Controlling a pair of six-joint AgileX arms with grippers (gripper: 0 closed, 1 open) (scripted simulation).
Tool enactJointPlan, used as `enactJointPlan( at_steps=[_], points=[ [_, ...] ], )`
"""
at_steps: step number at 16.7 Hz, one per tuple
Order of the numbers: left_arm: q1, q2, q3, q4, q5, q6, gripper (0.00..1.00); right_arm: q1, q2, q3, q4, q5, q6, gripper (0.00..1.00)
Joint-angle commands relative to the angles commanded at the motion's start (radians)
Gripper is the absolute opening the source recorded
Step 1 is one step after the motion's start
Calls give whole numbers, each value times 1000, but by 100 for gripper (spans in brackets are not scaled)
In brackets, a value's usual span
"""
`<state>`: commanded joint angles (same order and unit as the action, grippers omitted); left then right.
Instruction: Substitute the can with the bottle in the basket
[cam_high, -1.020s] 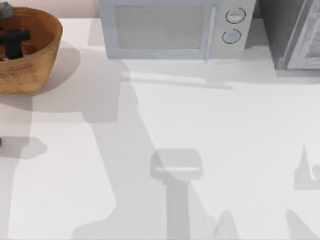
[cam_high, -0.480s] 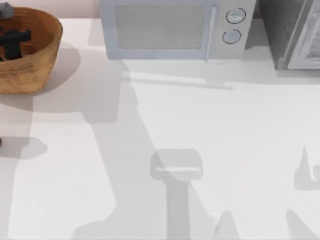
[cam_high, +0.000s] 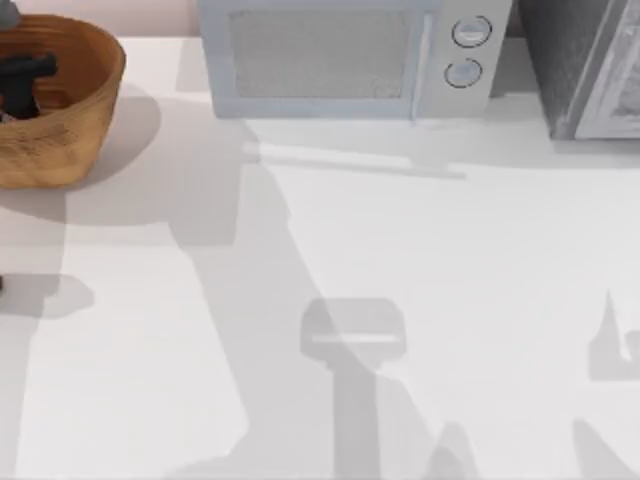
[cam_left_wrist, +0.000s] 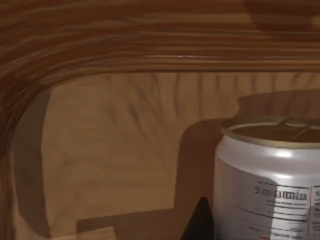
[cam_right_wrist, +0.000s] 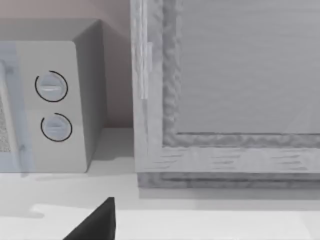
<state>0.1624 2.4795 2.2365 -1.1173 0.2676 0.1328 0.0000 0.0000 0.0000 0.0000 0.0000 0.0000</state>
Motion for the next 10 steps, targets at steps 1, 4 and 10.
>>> enactJointPlan(
  at_steps=[1,4,10],
  points=[
    [3,-41,-41,25,-9,-8,0,0,0,0,0,0,0,100],
    [6,-228,-219,133,-44,-30,0,0,0,0,0,0,0,100],
    [-19,-845,-758,443,-128,-60,0,0,0,0,0,0,0,100]
  ],
)
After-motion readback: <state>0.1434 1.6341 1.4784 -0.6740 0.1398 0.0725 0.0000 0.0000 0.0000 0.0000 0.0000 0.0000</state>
